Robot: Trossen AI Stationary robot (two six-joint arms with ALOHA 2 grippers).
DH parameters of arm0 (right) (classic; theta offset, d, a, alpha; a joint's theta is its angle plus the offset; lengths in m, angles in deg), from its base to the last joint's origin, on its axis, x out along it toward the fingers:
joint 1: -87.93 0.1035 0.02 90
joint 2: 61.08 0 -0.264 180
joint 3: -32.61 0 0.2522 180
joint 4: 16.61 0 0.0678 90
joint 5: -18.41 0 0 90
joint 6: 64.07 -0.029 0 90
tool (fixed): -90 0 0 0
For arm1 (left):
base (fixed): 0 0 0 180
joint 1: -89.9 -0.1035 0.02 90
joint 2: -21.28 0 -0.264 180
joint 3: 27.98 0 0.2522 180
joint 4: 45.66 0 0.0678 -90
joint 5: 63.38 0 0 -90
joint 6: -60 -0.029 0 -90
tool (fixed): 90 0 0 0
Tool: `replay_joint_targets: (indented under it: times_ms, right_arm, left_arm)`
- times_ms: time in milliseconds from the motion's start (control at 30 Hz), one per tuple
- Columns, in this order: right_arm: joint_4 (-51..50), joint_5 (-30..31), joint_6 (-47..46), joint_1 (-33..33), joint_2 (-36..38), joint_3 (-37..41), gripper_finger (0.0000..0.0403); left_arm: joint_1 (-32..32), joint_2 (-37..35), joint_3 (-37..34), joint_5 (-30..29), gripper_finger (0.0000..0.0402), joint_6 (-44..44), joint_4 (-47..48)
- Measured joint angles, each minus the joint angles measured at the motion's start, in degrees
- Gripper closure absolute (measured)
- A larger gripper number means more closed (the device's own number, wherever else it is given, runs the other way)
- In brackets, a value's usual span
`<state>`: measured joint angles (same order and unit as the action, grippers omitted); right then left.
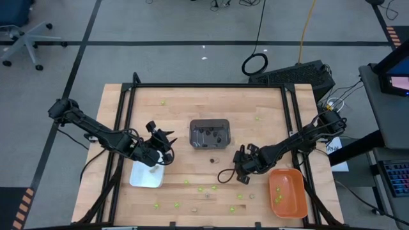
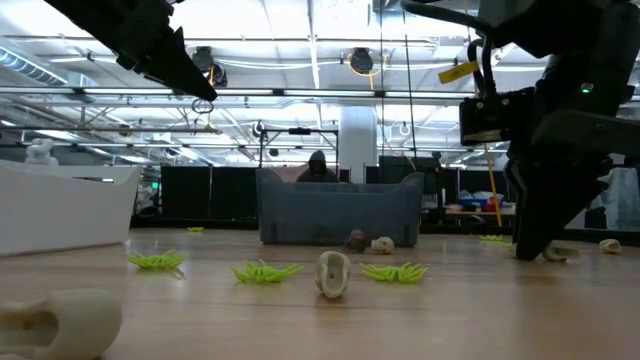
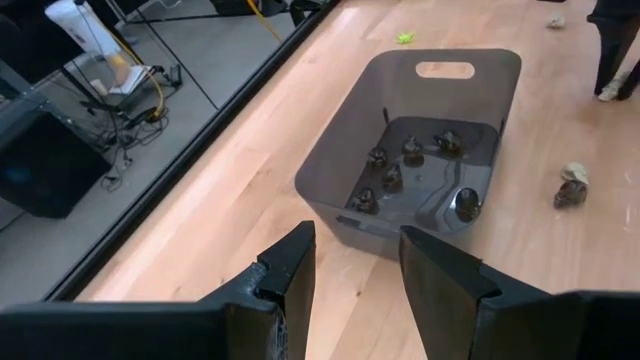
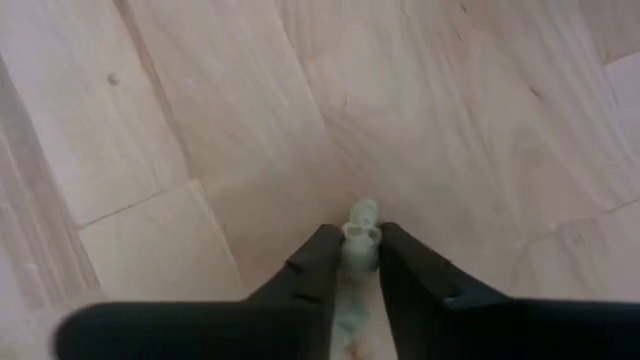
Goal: Sort Halloween decoration
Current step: Put the white skull toy into the white bin
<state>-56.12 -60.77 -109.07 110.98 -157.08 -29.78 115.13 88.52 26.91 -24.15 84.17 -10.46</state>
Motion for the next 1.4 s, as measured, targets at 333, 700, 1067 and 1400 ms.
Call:
replay_joint_targets:
  times_ms: [333,700,1067,1400]
  right_arm:
    - [3.03,2.72,5.23,0.74,0.17,0.21,0.0385]
    - [27.33,8.45,18.34,3.96,1.40,0.36,0.0392]
    - [53.76,8.36,38.21,5.06,-0.62,0.25,0.0393]
    - [60.43,3.84,40.42,4.07,-2.51,0.25,0.0388]
  left_arm:
    - [0.03,0.00,0.00,1.49,0.0256,1.02,0.06]
    - [1.21,0.00,0.00,14.32,0.0256,-13.29,-13.13]
    - [10.84,5.54,0.04,31.64,0.0256,-52.07,-39.68]
    - [10.69,18.28,0.83,29.23,0.0256,-58.04,-47.92]
